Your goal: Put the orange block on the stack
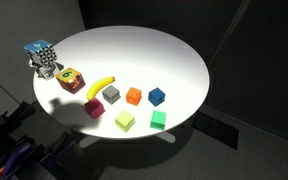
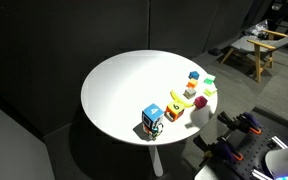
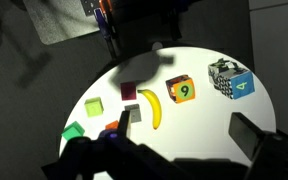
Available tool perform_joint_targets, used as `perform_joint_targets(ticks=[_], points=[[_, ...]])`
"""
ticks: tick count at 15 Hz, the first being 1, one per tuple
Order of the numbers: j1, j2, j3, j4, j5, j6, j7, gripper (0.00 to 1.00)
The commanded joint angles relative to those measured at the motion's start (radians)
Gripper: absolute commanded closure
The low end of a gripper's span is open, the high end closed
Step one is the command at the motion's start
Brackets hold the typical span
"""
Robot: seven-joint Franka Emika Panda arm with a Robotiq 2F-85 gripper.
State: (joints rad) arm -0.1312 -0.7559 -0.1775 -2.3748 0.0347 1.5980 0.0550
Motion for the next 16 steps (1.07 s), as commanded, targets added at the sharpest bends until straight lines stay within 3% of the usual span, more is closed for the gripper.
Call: perform_joint_targets(ticks=[1,8,16], points=[[-0.017,0.011,0.050,-0.027,0.010,0.106,0.045,0.00],[-0.011,0.086,0.122,-0.054,-0.011,0.283,0.113,0.00],[-0.004,0.256,0.175,-0.020,-0.096,0.342,0.139,0.00]])
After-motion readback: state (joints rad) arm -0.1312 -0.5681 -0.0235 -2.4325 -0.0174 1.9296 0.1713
